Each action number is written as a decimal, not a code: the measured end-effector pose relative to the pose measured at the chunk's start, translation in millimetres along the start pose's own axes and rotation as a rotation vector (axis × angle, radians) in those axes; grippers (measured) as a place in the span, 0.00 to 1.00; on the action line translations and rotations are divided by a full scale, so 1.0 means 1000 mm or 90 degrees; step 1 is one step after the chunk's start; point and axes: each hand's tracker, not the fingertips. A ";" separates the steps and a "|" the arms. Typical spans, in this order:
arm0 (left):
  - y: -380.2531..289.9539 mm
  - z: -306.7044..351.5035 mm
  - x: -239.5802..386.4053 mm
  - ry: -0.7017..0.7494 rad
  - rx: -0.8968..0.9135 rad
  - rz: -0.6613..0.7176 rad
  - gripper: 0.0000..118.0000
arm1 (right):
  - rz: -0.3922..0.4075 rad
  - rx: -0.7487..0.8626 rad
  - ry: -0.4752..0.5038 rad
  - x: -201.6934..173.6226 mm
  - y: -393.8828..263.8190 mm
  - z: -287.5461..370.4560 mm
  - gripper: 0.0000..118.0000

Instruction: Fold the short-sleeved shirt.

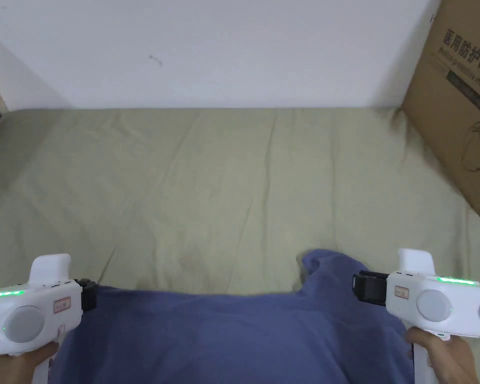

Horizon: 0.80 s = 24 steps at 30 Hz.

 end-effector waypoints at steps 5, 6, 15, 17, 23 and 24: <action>-0.001 0.003 -0.007 -0.007 0.001 0.001 0.02 | 0.018 -0.064 -0.017 0.001 -0.006 -0.039 0.73; -0.002 0.004 -0.008 -0.006 0.000 0.002 0.02 | 0.039 -0.072 -0.028 -0.002 -0.009 -0.041 0.55; -0.016 0.028 -0.011 -0.001 0.009 0.019 0.02 | 0.057 0.028 0.006 -0.008 -0.017 0.028 0.01; -0.019 0.042 -0.011 0.001 0.016 0.023 0.02 | 0.053 0.058 0.038 -0.005 -0.020 0.060 0.01; -0.034 0.095 -0.013 0.004 0.041 0.040 0.02 | 0.031 0.144 0.085 0.002 -0.041 0.168 0.01; -0.038 0.104 -0.014 0.005 0.044 0.039 0.02 | 0.029 0.149 0.095 0.005 -0.049 0.186 0.01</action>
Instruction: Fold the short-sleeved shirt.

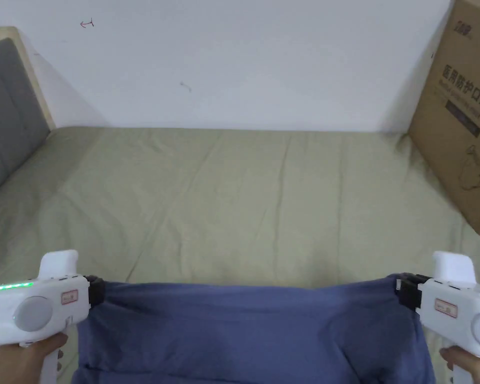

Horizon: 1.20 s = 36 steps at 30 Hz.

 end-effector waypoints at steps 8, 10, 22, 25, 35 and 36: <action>-0.053 0.060 -0.008 0.000 -0.006 0.007 0.02 | -0.015 0.009 0.033 0.005 -0.058 0.079 0.01; -0.072 0.065 -0.010 0.006 -0.019 0.007 0.02 | -0.021 -0.004 0.030 0.006 -0.080 0.086 0.01; -0.181 0.025 -0.030 0.053 -0.130 -0.012 0.02 | -0.080 -0.164 -0.047 0.021 -0.191 0.055 0.01; -0.184 0.024 -0.025 0.065 -0.123 -0.012 0.02 | -0.101 -0.157 -0.045 0.022 -0.194 0.057 0.03; -0.116 0.093 0.002 -0.052 0.042 0.072 0.84 | -0.004 0.064 -0.015 -0.016 -0.102 0.125 0.89; -0.106 0.103 0.012 -0.061 0.083 0.061 0.84 | 0.004 0.096 -0.006 -0.025 -0.089 0.132 0.89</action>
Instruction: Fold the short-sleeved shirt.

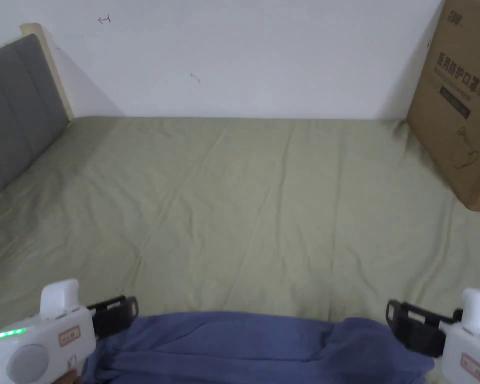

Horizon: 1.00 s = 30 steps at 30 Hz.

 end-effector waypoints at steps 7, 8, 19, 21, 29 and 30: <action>0.049 0.044 0.078 0.002 0.233 -0.129 0.84 | 0.066 0.172 0.000 -0.069 0.063 0.032 0.89; 0.052 0.048 0.089 0.012 0.261 -0.153 0.83 | 0.074 0.192 -0.008 -0.078 0.067 0.034 0.89; 0.051 0.059 0.119 -0.038 0.322 -0.181 0.00 | 0.121 0.256 -0.055 -0.109 0.067 0.027 0.00; 0.051 0.057 0.117 -0.037 0.319 -0.192 0.00 | 0.127 0.254 -0.061 -0.111 0.065 0.023 0.00; 0.063 0.038 0.069 -0.069 0.176 -0.112 0.00 | 0.113 0.237 -0.046 -0.104 0.067 0.014 0.00; 0.064 0.032 0.053 -0.083 0.142 -0.082 0.00 | 0.114 0.234 -0.045 -0.104 0.067 0.014 0.00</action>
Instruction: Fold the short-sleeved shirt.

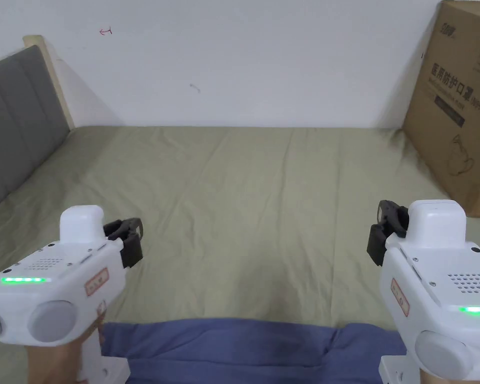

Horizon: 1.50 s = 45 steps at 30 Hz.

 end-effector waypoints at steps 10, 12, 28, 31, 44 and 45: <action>-0.052 -0.035 -0.141 -0.034 -0.303 0.154 0.01 | 0.027 -0.041 -0.001 -0.006 -0.013 -0.015 0.00; -0.068 -0.037 -0.152 -0.039 -0.341 0.172 0.31 | 0.025 -0.054 -0.004 -0.007 -0.017 -0.018 0.00; -0.145 -0.067 -0.178 0.026 -0.445 0.194 0.55 | 0.035 -0.114 0.015 -0.005 -0.038 -0.036 0.00; -0.144 -0.067 -0.170 0.032 -0.443 0.149 0.32 | 0.031 -0.120 0.014 -0.003 -0.041 -0.037 0.00; -0.113 -0.045 -0.144 0.043 -0.356 0.089 0.04 | 0.019 -0.118 0.013 0.008 -0.036 -0.032 0.00; -0.108 -0.039 -0.152 0.042 -0.351 0.098 0.04 | 0.019 -0.114 0.012 0.009 -0.035 -0.032 0.00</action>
